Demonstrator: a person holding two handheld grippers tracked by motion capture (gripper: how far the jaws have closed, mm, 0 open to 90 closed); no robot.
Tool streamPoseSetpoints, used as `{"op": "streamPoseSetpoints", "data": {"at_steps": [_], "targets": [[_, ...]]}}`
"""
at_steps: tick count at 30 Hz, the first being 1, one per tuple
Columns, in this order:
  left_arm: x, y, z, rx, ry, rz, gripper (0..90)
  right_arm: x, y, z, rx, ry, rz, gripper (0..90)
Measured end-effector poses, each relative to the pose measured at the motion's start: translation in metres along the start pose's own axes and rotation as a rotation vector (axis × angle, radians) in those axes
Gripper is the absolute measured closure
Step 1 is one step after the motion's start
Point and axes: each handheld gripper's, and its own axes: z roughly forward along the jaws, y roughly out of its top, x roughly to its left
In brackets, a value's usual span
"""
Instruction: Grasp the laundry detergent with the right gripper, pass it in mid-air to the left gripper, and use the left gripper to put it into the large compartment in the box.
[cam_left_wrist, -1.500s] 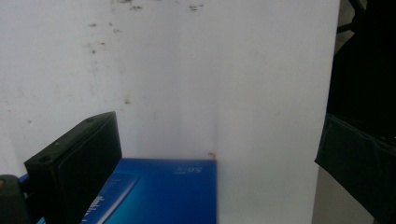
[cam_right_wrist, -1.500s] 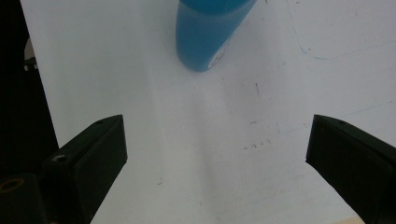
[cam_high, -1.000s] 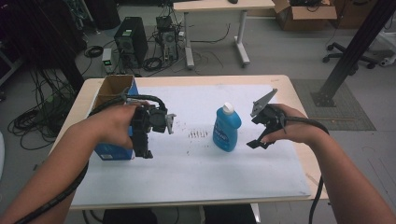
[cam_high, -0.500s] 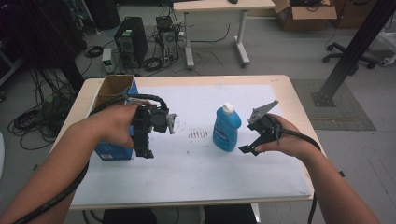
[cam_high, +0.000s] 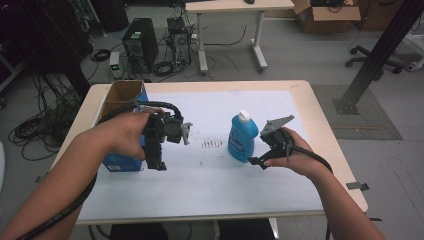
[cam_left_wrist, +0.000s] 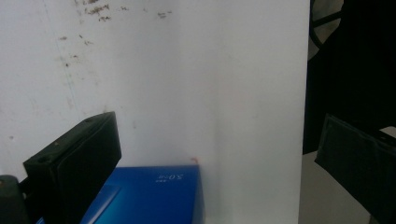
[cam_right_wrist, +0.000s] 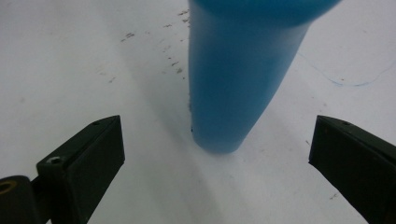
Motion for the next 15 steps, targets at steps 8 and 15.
{"op": "streamPoseSetpoints", "data": {"at_steps": [8, 15], "targets": [[-0.001, 0.000, 0.000, 0.006, 0.002, -0.005, 0.2, 0.002, -0.005, 0.007, -0.065, -0.038, 0.028, 3.1], [-0.002, 0.003, -0.001, -0.004, 0.006, 0.002, 0.2, 0.006, -0.005, 0.016, -0.081, -0.050, 0.035, 2.7]]}}
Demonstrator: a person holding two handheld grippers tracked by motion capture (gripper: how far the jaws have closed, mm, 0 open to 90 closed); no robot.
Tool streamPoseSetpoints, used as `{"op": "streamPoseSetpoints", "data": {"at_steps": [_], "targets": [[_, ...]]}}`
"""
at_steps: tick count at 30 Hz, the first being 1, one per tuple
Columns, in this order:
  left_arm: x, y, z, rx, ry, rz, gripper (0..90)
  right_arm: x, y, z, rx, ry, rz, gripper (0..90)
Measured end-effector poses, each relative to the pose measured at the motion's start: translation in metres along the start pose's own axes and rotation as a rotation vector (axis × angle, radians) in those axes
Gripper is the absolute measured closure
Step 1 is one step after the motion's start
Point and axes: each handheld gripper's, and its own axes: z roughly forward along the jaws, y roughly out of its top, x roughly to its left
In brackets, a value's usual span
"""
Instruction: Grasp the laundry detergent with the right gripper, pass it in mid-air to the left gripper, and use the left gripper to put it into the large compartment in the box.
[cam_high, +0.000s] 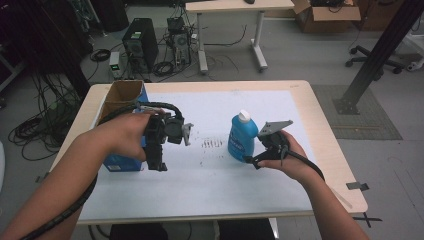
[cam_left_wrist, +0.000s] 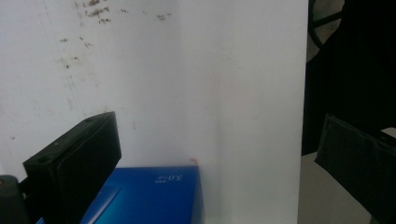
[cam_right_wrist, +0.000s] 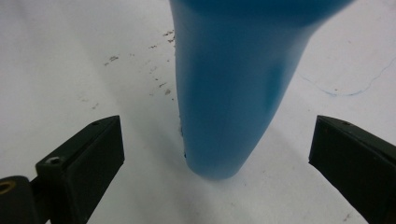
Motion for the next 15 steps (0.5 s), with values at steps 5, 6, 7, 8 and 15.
{"op": "streamPoseSetpoints", "data": {"at_steps": [5, 6, 7, 8, 15], "targets": [[-0.002, 0.001, -0.001, 0.001, -0.001, 0.005, 0.2, 0.002, 0.001, 0.005, -0.020, -0.020, 0.018, 2.4], [-0.002, 0.001, -0.001, 0.003, -0.003, 0.008, 0.2, 0.002, 0.001, 0.006, -0.024, -0.023, 0.022, 2.5], [-0.002, 0.001, -0.001, 0.003, -0.003, 0.008, 0.2, 0.002, 0.001, 0.006, -0.024, -0.023, 0.022, 2.5], [-0.003, 0.001, -0.001, 0.002, -0.002, 0.008, 0.2, 0.002, 0.000, 0.008, -0.034, -0.030, 0.026, 2.5], [-0.003, 0.001, -0.001, -0.010, -0.001, 0.004, 0.2, 0.004, 0.000, 0.012, -0.099, -0.077, 0.055, 1.9]]}}
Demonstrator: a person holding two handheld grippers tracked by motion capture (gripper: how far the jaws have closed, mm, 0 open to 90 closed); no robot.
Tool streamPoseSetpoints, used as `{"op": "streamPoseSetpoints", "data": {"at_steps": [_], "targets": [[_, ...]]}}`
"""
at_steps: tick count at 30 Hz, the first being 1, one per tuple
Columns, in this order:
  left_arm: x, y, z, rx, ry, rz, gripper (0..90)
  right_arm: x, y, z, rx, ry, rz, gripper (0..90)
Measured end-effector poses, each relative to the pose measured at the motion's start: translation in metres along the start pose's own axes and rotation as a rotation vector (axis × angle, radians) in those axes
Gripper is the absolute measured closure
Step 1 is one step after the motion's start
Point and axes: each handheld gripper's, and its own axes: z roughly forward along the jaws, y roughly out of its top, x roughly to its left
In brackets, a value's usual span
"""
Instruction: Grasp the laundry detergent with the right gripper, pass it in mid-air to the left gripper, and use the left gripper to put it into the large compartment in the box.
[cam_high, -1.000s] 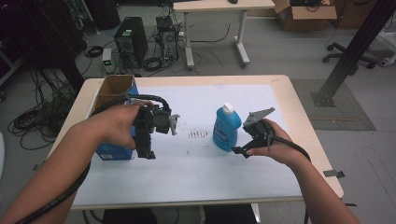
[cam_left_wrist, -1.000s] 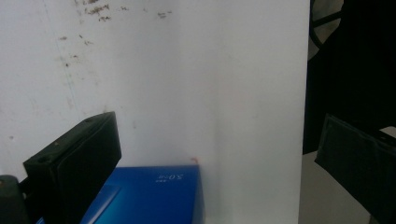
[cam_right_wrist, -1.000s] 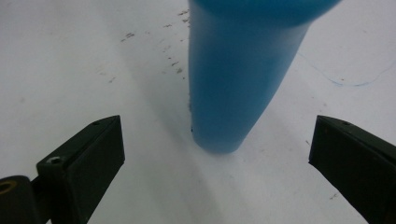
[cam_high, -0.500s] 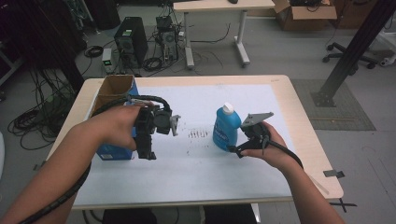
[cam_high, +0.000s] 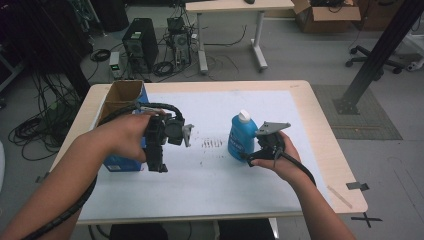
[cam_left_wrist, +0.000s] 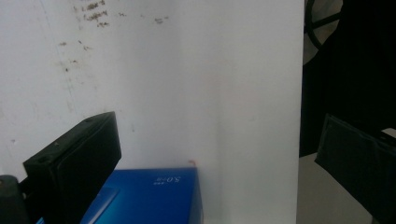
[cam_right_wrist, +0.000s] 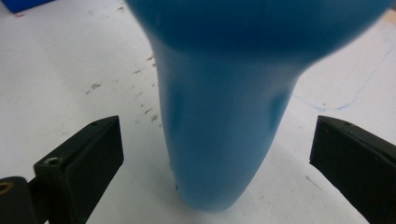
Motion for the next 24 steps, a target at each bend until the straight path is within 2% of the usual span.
{"op": "streamPoseSetpoints", "data": {"at_steps": [1, 6, 12, 15, 18, 19, 24], "targets": [[0.000, 0.000, 0.000, -0.003, 0.001, 0.002, 0.2, 0.002, 0.000, 0.002, -0.019, -0.018, 0.005, 2.1], [0.000, 0.000, -0.001, -0.007, 0.002, 0.004, 0.2, 0.006, -0.001, 0.005, -0.089, -0.053, 0.031, 1.5], [-0.001, 0.000, -0.003, -0.018, 0.001, 0.006, 0.2, 0.010, -0.003, 0.011, -0.131, -0.078, 0.033, 1.3], [-0.001, -0.001, -0.001, -0.019, -0.001, 0.005, 0.2, 0.012, -0.007, 0.015, -0.167, -0.116, 0.056, 1.7], [-0.001, -0.002, -0.001, -0.018, 0.000, 0.000, 0.2, 0.012, -0.009, 0.018, -0.185, -0.120, 0.072, 1.2], [-0.001, -0.002, -0.001, -0.024, 0.001, -0.003, 0.2, 0.013, -0.010, 0.020, -0.207, -0.145, 0.073, 0.5], [-0.002, -0.002, -0.003, -0.024, 0.004, 0.003, 0.2, 0.015, -0.016, 0.028, -0.226, -0.160, 0.081, 0.1]]}}
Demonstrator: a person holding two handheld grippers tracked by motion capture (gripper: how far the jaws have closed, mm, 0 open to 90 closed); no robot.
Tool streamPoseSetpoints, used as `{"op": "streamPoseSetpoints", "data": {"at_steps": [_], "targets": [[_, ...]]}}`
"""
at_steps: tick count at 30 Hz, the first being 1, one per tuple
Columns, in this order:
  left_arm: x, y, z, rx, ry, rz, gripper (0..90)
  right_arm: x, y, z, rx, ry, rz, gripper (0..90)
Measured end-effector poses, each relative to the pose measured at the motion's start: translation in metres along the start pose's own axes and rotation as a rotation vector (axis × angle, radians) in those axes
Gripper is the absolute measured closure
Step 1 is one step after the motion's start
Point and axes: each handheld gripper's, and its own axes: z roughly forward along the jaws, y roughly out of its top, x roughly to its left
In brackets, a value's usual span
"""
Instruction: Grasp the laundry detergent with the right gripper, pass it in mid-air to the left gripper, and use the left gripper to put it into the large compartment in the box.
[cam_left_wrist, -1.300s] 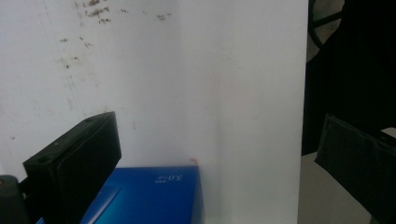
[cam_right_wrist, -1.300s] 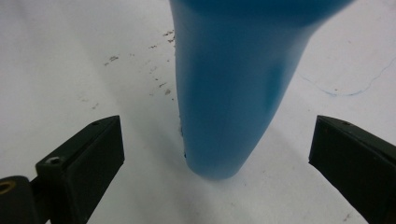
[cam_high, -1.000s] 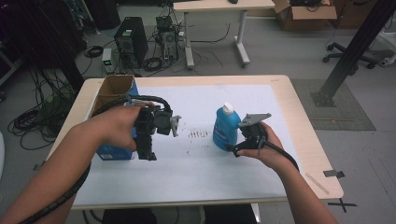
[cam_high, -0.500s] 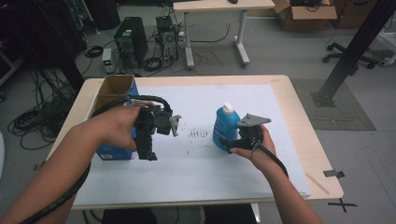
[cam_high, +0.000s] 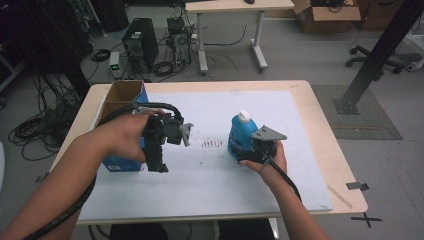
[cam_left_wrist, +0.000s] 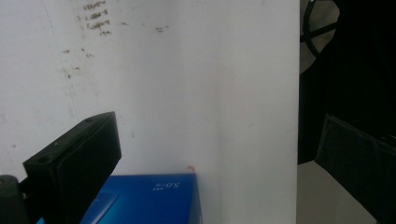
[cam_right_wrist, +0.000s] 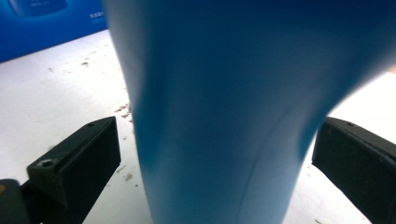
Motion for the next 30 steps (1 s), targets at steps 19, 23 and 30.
{"op": "streamPoseSetpoints", "data": {"at_steps": [19, 23, 30], "targets": [[-0.0002, 0.0012, 0.0024, -0.002, -0.004, 0.006, 0.2, 0.0016, -0.0039, 0.0024, -0.044, -0.006, 0.019, 11.2], [-0.0008, 0.0007, 0.0014, -0.003, -0.003, 0.005, 0.2, 0.0044, -0.0042, 0.0023, -0.049, 0.002, -0.007, 17.3], [-0.0011, -0.0008, 0.0011, -0.002, -0.002, 0.002, 0.2, 0.0049, -0.0055, 0.0026, -0.055, 0.016, -0.008, 24.0]]}}
